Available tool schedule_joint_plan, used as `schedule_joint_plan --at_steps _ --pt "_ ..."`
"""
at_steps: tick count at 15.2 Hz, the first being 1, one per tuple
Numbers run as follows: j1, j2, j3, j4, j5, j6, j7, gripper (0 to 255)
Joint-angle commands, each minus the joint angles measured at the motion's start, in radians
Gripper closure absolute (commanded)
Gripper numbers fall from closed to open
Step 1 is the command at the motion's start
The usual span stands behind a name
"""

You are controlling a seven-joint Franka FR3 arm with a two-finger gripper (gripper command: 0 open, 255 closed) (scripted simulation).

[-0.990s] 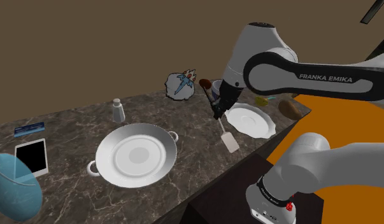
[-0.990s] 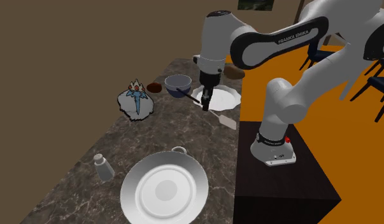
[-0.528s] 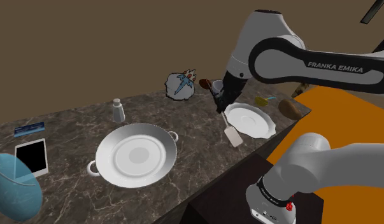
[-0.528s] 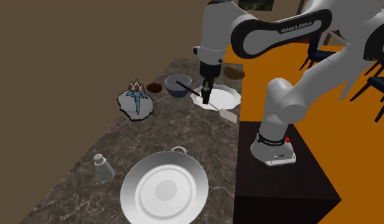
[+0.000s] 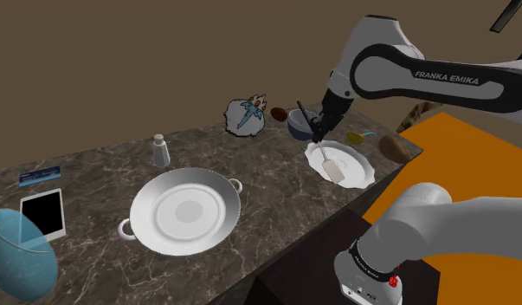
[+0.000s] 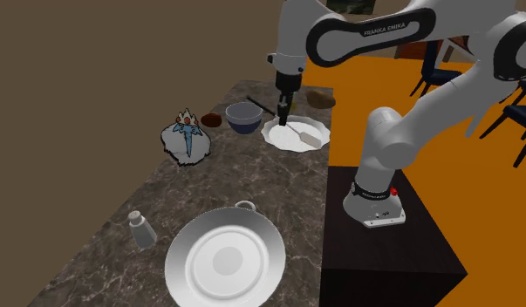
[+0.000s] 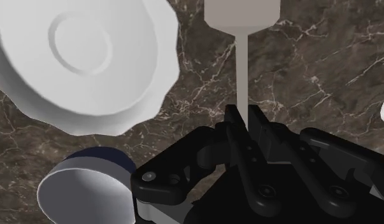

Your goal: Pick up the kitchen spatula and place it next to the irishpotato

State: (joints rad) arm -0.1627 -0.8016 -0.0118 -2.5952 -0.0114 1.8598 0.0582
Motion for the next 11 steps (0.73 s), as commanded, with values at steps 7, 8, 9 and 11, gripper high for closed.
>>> schedule_joint_plan --at_steps 7,8,9,11 --pt "-0.085 0.105 -0.182 0.078 -0.106 0.034 -0.2 255" --pt "-0.093 0.123 -0.203 0.092 -0.116 0.039 -0.224 255" --pt "-0.1 0.142 -0.225 0.107 -0.125 0.044 -0.248 255" --pt "-0.112 0.182 -0.269 0.141 -0.14 0.054 -0.296 255"
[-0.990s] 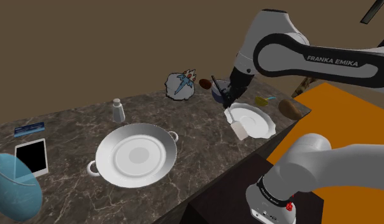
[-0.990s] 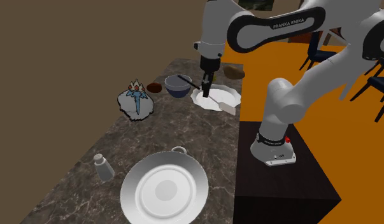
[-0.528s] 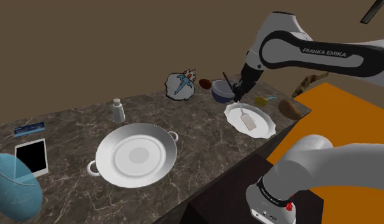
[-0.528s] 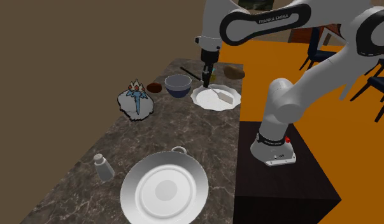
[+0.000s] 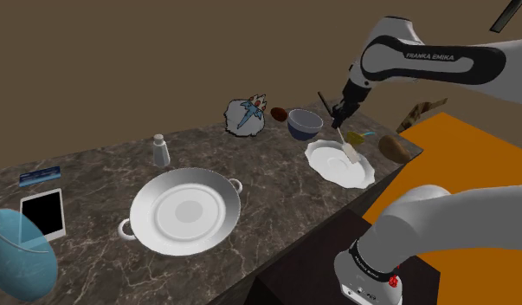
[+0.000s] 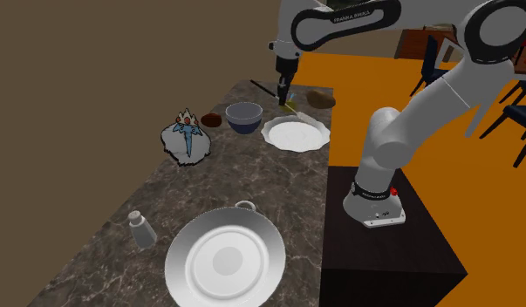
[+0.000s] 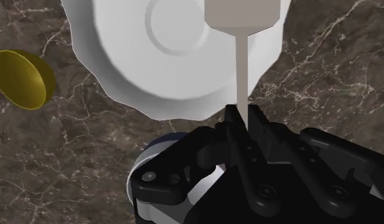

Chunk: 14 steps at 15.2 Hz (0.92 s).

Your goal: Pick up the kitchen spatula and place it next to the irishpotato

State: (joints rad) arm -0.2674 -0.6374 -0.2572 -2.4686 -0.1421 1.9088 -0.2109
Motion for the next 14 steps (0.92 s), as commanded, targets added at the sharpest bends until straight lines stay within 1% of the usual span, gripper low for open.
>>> schedule_joint_plan --at_steps 1,5,8,11,14 --pt "-0.012 0.04 -0.045 0.033 -0.015 0.01 -0.051 255" --pt "-0.026 0.135 -0.13 0.118 -0.025 0.028 -0.15 255" --pt "-0.029 0.215 -0.195 0.192 -0.017 0.038 -0.228 255" --pt "-0.029 0.304 -0.259 0.276 0.006 0.044 -0.31 255" --pt "-0.029 0.403 -0.323 0.369 0.048 0.045 -0.399 255"
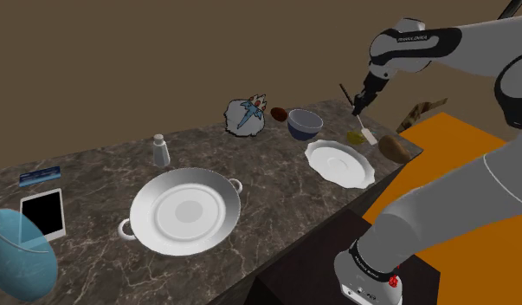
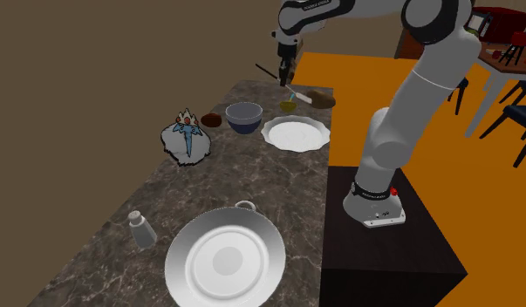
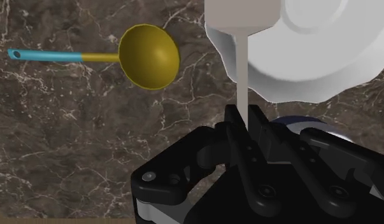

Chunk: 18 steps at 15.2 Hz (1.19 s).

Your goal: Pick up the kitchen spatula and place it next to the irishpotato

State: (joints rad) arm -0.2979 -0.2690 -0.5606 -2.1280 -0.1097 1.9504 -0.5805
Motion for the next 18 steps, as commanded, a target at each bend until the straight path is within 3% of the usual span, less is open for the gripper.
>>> schedule_joint_plan --at_steps 1,5,9,14,18 --pt "0.0 0.07 -0.041 0.062 0.034 0.002 -0.06 255" --pt "-0.018 0.229 -0.116 0.21 0.132 -0.017 -0.194 255" --pt "-0.077 0.409 -0.162 0.385 0.261 -0.062 -0.329 255" --pt "-0.223 0.646 -0.162 0.655 0.419 -0.161 -0.46 255" --pt "-0.386 0.844 -0.126 0.943 0.522 -0.275 -0.513 255"
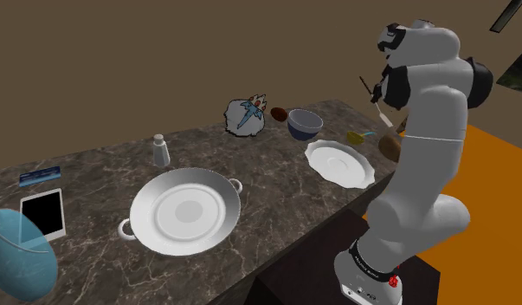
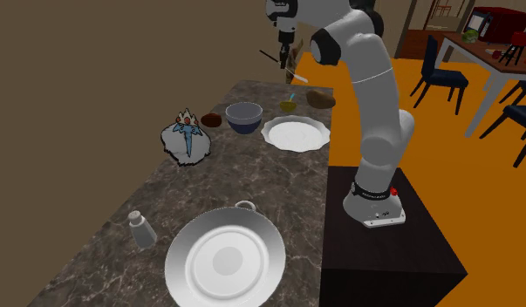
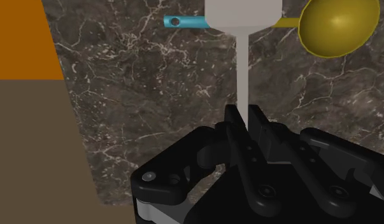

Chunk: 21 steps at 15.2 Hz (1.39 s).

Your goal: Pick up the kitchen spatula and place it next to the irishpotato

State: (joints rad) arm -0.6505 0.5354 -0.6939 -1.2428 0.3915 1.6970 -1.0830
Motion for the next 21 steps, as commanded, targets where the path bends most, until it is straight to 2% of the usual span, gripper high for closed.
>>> schedule_joint_plan --at_steps 1,10,21 --pt "-0.126 0.147 0.03 0.239 0.067 -0.094 -0.016 255" --pt "-0.082 0.13 0.031 0.079 0.063 0.038 -0.04 255" --pt "-0.056 0.147 0.041 -0.05 0.081 0.173 -0.067 255"
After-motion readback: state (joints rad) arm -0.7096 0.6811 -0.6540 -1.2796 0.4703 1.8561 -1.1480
